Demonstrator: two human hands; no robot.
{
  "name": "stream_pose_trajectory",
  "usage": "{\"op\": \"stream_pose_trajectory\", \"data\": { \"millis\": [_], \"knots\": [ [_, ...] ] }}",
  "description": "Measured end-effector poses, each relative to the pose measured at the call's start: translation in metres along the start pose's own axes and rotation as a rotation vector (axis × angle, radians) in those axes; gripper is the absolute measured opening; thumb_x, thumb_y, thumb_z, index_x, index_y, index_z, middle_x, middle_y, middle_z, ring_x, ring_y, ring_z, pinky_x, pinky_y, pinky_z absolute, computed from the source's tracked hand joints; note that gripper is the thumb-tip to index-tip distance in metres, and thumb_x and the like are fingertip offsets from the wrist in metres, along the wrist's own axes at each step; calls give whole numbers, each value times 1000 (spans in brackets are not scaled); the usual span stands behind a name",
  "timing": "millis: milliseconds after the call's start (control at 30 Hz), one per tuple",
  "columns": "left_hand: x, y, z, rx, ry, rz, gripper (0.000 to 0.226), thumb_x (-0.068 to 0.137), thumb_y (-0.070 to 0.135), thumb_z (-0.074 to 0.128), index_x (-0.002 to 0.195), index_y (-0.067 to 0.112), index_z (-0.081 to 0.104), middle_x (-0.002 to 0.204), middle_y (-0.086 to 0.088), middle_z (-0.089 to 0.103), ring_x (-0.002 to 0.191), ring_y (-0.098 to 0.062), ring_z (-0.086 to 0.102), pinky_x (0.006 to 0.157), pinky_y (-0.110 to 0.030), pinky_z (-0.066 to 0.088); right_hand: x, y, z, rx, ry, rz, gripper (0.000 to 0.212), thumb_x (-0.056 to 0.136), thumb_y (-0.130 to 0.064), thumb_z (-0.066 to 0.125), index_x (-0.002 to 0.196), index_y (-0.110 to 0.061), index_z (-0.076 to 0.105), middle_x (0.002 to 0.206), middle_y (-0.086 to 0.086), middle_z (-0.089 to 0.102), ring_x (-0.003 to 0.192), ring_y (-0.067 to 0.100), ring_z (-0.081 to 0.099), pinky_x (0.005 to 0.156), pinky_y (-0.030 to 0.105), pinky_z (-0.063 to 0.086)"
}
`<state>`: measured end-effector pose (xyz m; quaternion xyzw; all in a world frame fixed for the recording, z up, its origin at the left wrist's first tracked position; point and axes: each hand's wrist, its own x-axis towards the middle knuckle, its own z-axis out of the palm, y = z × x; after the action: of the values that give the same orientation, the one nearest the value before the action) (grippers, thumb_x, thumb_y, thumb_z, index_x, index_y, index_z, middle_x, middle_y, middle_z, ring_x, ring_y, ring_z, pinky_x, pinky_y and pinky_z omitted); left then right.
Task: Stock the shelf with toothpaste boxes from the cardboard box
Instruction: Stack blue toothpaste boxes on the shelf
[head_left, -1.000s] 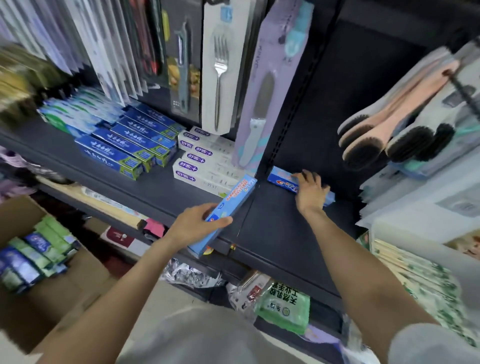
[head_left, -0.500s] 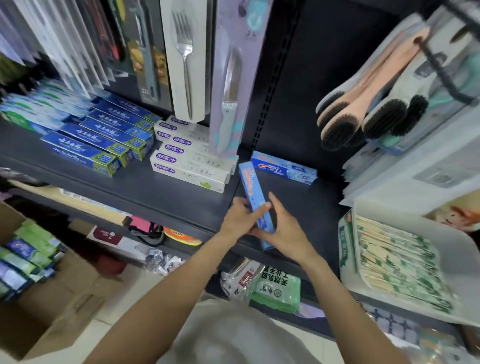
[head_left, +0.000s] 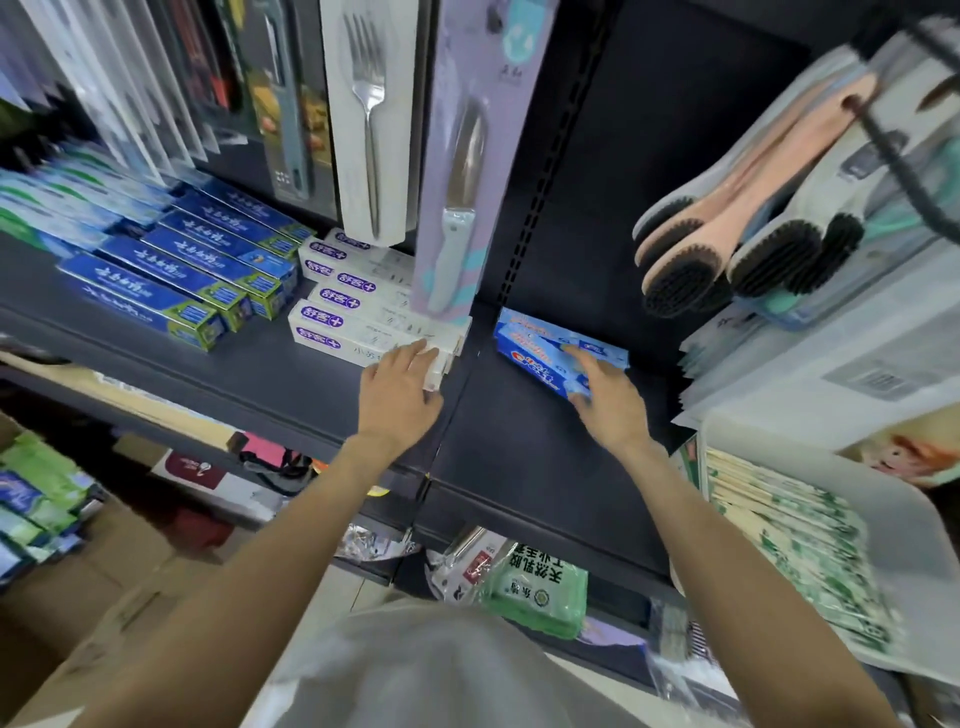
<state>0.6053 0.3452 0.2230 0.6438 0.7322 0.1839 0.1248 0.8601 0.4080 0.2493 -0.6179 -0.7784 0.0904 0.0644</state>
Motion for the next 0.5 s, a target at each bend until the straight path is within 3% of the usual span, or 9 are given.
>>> {"op": "stream_pose_trajectory", "data": {
  "millis": [100, 267, 367, 500],
  "knots": [
    [4, -8, 0, 107, -75, 36, 57, 91, 30, 51, 145, 23, 33, 154, 5, 28, 141, -17, 22, 113, -41, 17, 23, 4, 15, -327, -56, -106, 65, 89, -2, 48, 144, -32, 31, 146, 9, 37, 130, 34, 35, 106, 44, 28],
    [6, -6, -6, 158, -106, 32, 58, 92, 33, 49, 146, 24, 30, 154, 6, 26, 141, -16, 21, 115, -40, 18, 43, 7, 18, -581, -128, 90, 62, 97, -20, 40, 150, -32, 9, 156, 6, 15, 142, 30, 12, 115, 51, 11],
    [4, -5, -6, 160, -114, 37, 58, 93, 33, 48, 147, 23, 28, 155, 5, 24, 142, -17, 20, 115, -40, 19, 43, 9, 20, -580, -151, 194, 66, 97, -22, 38, 151, -26, -1, 158, 3, 4, 144, 29, 5, 115, 54, 8],
    [1, -6, -7, 176, -161, 40, 61, 94, 32, 45, 149, 23, 21, 157, 6, 16, 144, -16, 13, 116, -40, 15, 28, -4, 35, -430, -164, 63, 67, 100, -32, 33, 150, -16, -10, 160, -2, -4, 147, 22, 0, 117, 49, 7]
  ]
}}
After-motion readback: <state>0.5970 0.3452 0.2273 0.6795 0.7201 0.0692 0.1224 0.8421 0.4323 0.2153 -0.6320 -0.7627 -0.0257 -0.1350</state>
